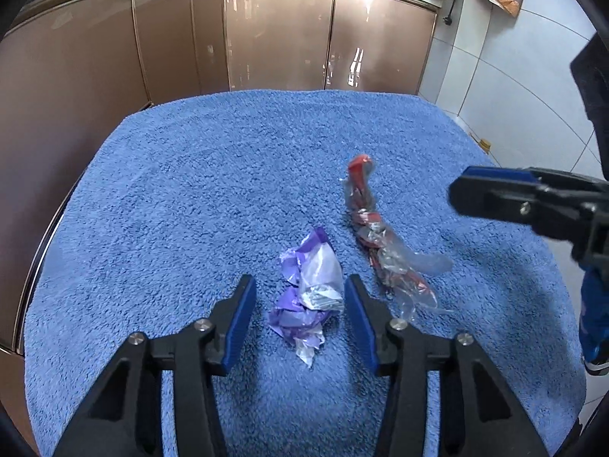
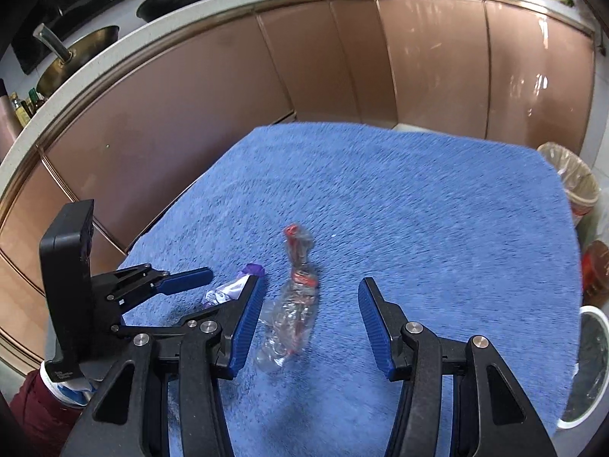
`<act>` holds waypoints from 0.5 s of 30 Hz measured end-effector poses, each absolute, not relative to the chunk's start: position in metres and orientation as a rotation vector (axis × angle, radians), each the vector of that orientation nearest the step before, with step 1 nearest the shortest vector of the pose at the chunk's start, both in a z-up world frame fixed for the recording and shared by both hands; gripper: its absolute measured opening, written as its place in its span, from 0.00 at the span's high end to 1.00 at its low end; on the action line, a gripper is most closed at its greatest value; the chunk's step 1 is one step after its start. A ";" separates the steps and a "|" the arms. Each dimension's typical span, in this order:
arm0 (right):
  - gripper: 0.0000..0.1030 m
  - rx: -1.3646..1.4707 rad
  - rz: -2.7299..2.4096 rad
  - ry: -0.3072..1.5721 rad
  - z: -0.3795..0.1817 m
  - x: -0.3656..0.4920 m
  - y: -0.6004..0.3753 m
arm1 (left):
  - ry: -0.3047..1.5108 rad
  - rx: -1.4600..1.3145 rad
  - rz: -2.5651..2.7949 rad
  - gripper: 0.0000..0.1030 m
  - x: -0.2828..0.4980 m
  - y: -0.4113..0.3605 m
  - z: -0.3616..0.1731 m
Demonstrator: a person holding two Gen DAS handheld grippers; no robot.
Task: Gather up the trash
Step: 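Grasp the purple wrapper with the left tool while the right tool grasps the clear red-capped wrapper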
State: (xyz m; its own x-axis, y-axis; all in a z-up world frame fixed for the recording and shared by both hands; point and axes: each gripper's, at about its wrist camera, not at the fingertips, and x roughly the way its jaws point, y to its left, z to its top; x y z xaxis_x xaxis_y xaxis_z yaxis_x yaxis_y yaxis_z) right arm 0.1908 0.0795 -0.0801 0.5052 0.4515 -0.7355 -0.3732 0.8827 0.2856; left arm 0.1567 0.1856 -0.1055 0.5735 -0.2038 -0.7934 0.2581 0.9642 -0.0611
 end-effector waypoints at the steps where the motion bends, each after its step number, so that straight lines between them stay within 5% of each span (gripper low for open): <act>1: 0.49 0.091 0.503 0.925 -0.083 0.193 0.083 | 0.924 0.059 -0.276 0.60 0.158 0.187 -0.107; 15: 0.53 0.064 0.511 1.040 -0.120 0.218 0.117 | 0.919 -0.004 -0.321 0.72 0.165 0.198 -0.122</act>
